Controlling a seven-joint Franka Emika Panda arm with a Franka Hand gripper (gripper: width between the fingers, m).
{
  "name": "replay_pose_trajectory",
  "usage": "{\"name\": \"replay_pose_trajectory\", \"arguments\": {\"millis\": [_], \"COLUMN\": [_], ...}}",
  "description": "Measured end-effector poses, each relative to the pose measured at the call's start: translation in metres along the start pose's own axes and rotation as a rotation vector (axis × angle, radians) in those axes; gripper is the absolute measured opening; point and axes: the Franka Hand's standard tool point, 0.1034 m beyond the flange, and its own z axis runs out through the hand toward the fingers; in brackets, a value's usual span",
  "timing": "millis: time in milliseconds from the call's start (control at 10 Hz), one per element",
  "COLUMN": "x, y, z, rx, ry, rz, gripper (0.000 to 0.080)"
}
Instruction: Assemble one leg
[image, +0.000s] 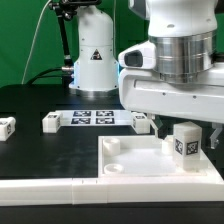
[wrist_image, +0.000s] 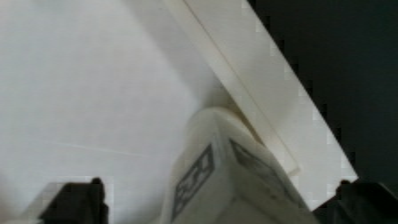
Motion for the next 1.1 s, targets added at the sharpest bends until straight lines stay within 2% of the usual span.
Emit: {"name": "replay_pose_trajectory", "arguments": {"millis": [500,700,800,900,1000,1100], "x": [0.0041,0.0068,0.0072,0.0068,0.0069,0.0069], "y": [-0.0029,0.0009,0.0017,0.0013,0.0015,0.0015], "z": [-0.0055,-0.0078,-0.0072,-0.0071,-0.0070,-0.0069], "rx": [-0.004,-0.008,-0.010,-0.008,-0.008,-0.008], "ry": [0.012,0.004,0.003,0.003,0.002,0.002], "rz": [-0.507,-0.713,-0.812,-0.792,-0.792,-0.792], "gripper": [0.0649,0.0649,0.0547,0.0547,0.0363,0.0291]}}
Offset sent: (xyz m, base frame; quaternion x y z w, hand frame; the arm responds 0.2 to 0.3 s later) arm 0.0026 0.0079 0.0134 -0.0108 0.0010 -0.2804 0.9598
